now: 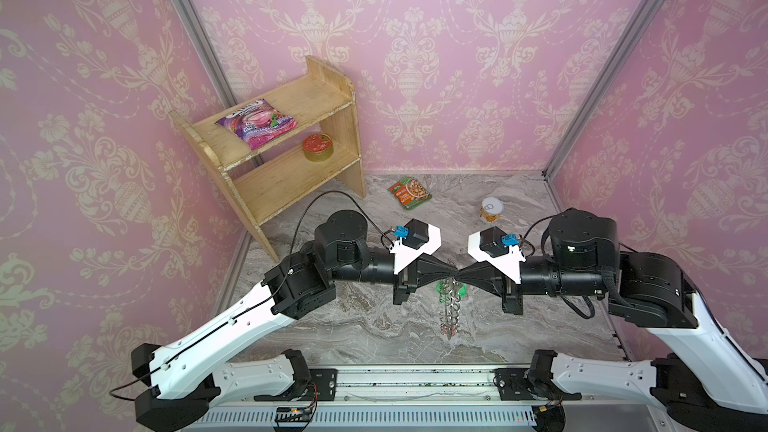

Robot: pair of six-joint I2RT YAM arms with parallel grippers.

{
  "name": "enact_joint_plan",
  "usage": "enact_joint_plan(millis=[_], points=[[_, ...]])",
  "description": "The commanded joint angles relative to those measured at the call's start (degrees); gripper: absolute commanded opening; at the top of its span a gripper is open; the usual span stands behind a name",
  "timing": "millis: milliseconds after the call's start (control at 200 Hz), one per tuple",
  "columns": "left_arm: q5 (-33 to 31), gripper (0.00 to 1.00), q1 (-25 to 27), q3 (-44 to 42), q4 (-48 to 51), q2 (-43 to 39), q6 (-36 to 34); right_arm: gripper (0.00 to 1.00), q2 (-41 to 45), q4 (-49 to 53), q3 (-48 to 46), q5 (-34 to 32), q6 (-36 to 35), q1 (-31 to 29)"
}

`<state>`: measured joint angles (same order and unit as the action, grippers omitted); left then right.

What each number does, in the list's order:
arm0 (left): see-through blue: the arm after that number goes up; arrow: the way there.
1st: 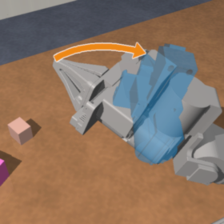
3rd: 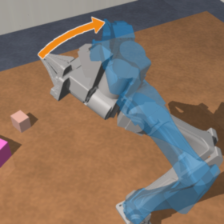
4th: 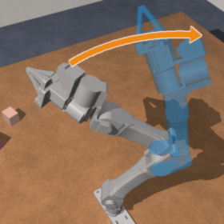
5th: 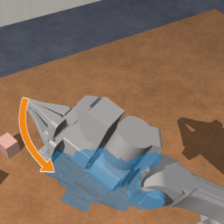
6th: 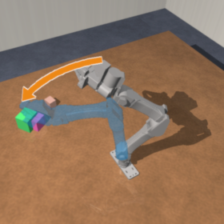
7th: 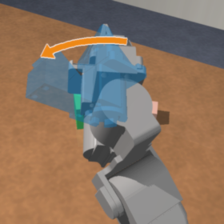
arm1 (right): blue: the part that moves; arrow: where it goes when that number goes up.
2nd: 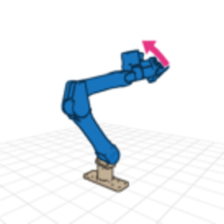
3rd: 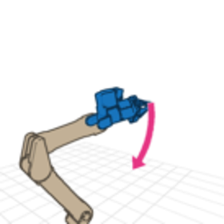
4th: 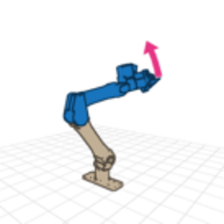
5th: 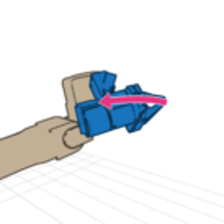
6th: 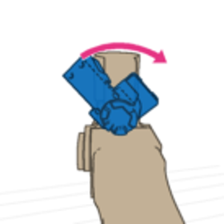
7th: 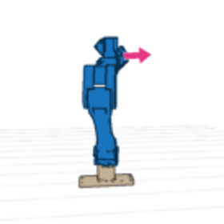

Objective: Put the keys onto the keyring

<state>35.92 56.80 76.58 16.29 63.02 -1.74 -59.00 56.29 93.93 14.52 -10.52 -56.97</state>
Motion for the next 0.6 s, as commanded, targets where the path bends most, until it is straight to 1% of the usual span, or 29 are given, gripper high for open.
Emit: enact_joint_plan(millis=[0, 50, 90, 125, 215, 290, 400, 595], points=[[0.8, 0.00, 0.0, 1.5, 4.0, 0.8, -1.0, 0.00, 1.5, -5.1, 1.0, -0.5, -0.6, 0.3], [0.0, 0.00, 0.0, 1.6, 3.9, 0.6, -1.2, 0.00, 1.6, -5.1, 0.8, -0.7, -0.7, 0.3], [-1.0, 0.00, 0.0, 1.4, 3.2, 0.2, -1.5, 0.04, 1.8, -5.2, 0.7, -0.8, -0.6, 0.3], [-1.9, 0.00, 0.0, 0.9, 2.2, -0.3, -1.4, 0.07, 1.9, -5.2, 0.5, -0.9, -0.6, 0.4], [-3.4, 0.00, 0.0, -0.2, -0.8, -1.7, -1.2, 0.21, 2.5, -5.2, -0.2, -1.5, -0.3, 0.3], [-4.1, 0.00, 0.0, -1.0, -3.4, -2.7, -0.7, 0.27, 3.3, -5.3, -1.1, -2.0, 0.1, 0.4], [-4.8, 0.00, -0.1, -2.3, -7.7, -3.9, 0.3, 0.31, 4.4, -6.2, -2.6, -2.5, 0.8, 0.3], [-4.1, 0.00, -0.2, -2.5, -10.9, -4.0, 1.3, 0.34, 5.3, -7.5, -4.3, -2.1, 1.8, 0.3]])
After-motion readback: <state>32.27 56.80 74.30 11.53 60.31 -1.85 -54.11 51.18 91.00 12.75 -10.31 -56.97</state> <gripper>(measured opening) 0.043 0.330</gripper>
